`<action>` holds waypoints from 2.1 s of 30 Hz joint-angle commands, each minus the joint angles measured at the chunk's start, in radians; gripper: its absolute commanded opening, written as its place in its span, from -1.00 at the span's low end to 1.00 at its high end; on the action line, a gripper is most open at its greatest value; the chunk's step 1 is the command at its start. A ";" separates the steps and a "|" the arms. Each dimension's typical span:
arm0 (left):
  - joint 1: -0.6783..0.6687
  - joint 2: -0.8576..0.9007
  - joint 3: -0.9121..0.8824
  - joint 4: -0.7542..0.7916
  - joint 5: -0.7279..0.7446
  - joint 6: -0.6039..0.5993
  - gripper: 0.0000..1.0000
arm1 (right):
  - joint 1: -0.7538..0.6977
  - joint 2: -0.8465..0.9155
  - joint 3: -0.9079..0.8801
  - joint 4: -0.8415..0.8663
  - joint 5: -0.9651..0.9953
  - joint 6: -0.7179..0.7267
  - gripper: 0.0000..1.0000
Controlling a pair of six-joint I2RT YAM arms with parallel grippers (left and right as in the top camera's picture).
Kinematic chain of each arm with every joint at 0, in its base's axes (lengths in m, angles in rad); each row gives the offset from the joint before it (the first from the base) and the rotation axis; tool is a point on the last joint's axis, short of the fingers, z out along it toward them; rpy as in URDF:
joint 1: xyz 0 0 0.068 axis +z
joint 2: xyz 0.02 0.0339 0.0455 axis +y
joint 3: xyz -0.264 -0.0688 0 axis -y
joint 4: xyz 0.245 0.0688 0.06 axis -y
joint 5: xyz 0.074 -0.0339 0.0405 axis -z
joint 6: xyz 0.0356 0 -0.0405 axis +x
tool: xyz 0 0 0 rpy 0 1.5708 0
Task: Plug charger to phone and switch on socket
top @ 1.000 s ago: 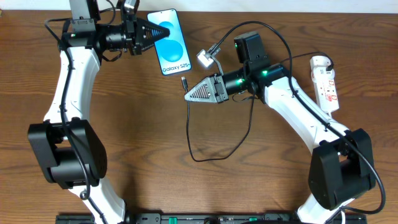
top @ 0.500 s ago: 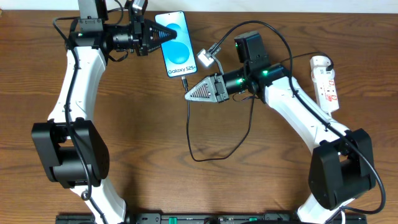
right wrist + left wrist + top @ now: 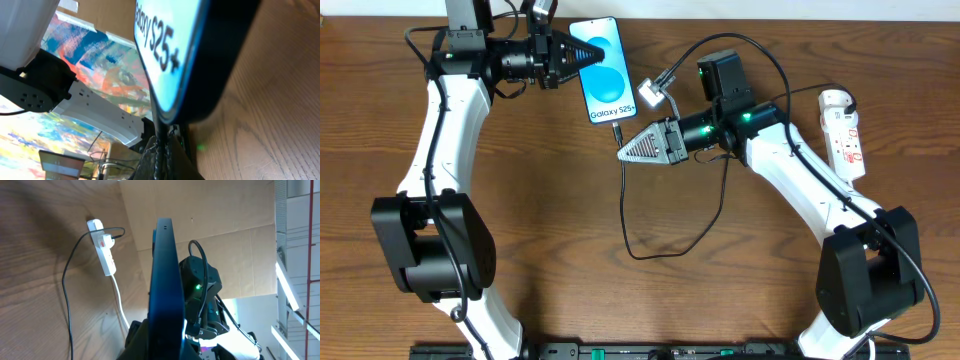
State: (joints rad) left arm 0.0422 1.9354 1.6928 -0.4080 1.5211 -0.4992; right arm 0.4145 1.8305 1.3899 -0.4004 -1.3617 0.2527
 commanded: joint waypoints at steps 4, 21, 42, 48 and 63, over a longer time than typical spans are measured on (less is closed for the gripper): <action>0.008 -0.028 0.012 0.014 0.049 0.008 -0.85 | 0.016 -0.004 -0.005 0.000 -0.029 0.004 -0.98; 0.014 -0.028 0.012 0.014 0.049 0.008 -0.86 | 0.014 -0.004 -0.005 0.035 -0.028 0.005 -0.98; 0.014 -0.028 0.012 0.014 0.049 0.008 -0.85 | 0.008 -0.004 -0.005 0.079 0.028 0.076 -0.98; 0.014 -0.028 0.012 0.014 0.049 0.008 -0.86 | -0.007 -0.004 -0.005 0.079 0.028 0.080 -0.98; 0.013 -0.028 0.012 0.014 0.049 0.008 -0.85 | -0.007 -0.004 -0.005 0.177 0.027 0.163 -0.98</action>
State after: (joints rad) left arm 0.0582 1.9354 1.6928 -0.3935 1.5166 -0.4973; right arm 0.4145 1.8301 1.3853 -0.2348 -1.3365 0.3916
